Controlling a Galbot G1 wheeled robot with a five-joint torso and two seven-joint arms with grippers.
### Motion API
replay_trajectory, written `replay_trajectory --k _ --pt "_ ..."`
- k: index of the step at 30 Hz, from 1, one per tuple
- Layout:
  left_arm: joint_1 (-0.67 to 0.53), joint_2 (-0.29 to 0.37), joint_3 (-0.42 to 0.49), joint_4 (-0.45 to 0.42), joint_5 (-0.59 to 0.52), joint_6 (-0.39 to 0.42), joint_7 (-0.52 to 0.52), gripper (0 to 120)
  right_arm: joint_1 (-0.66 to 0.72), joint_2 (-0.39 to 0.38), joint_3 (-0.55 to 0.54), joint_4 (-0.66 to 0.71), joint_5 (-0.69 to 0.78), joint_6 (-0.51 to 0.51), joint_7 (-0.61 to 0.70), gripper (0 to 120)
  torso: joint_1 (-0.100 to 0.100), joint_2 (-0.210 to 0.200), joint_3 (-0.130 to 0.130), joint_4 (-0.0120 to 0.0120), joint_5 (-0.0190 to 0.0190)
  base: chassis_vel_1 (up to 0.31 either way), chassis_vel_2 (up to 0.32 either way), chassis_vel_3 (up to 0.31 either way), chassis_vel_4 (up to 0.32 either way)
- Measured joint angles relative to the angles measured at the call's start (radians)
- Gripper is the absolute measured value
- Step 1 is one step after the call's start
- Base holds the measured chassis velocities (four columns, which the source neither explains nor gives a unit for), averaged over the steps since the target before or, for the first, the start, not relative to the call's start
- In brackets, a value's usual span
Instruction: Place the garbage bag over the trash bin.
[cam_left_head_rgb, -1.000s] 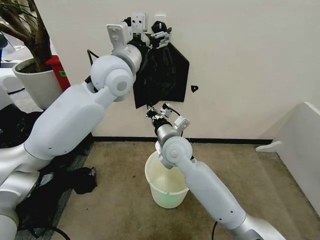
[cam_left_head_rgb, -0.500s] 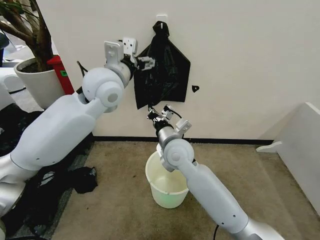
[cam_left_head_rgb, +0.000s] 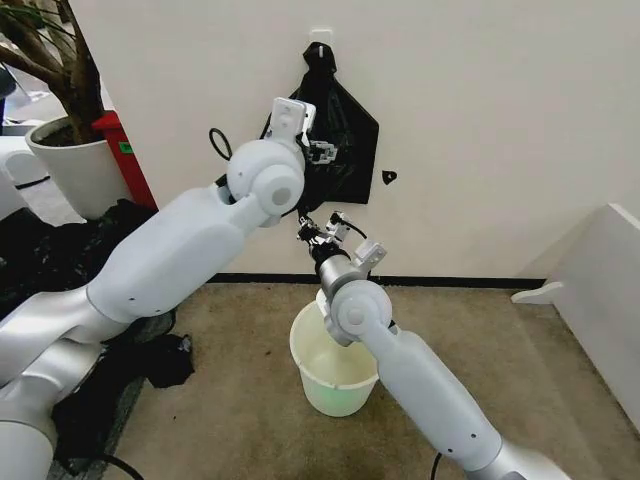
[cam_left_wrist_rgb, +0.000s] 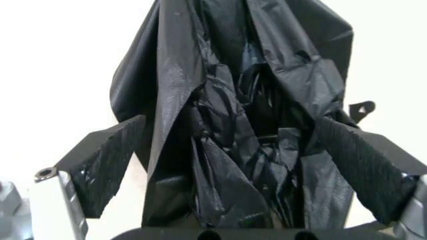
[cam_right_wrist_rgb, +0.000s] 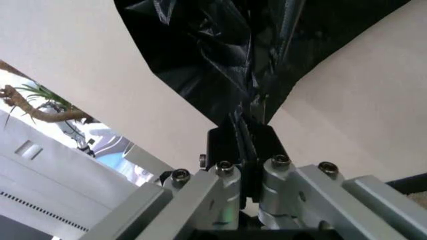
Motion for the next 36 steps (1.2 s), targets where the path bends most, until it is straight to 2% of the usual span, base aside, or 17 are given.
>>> replay_trajectory --k 13,17,26,30,32,36 --pt "0.013 -0.009 0.003 0.081 0.048 -0.003 0.020 100 -0.015 -0.015 0.011 0.010 -0.001 -0.004 -0.008 0 0.000 0.000 0.000 0.0000 -0.0001 0.000 0.000 0.000 0.000" --pt "0.015 -0.018 0.004 0.105 0.057 -0.004 0.028 95 -0.015 -0.018 0.011 0.014 -0.001 -0.004 -0.009 0 0.000 0.000 0.000 -0.0003 0.0000 0.000 0.000 0.000 0.000" --pt "0.037 0.008 -0.028 0.140 0.069 -0.006 0.040 64 -0.023 -0.031 0.013 0.026 -0.001 -0.004 -0.008 0 0.000 0.000 0.000 0.0002 -0.0001 0.000 0.000 0.000 0.000" --pt "0.043 0.019 -0.061 0.140 0.060 -0.008 0.041 46 -0.030 -0.039 0.016 0.030 -0.002 -0.004 -0.009 0 0.000 0.000 0.000 -0.0001 -0.0001 0.000 0.000 0.000 0.000" --pt "0.043 0.020 -0.064 0.140 0.060 -0.009 0.041 44 -0.030 -0.040 0.017 0.030 -0.002 -0.004 -0.010 0 0.000 0.000 0.000 -0.0001 -0.0001 0.000 0.000 0.000 0.000" --pt "0.052 0.040 -0.100 0.156 0.062 -0.009 0.042 26 -0.034 -0.046 0.024 0.033 -0.002 -0.004 -0.012 0 0.000 0.000 0.000 -0.0001 -0.0002 0.000 0.000 0.000 0.000"
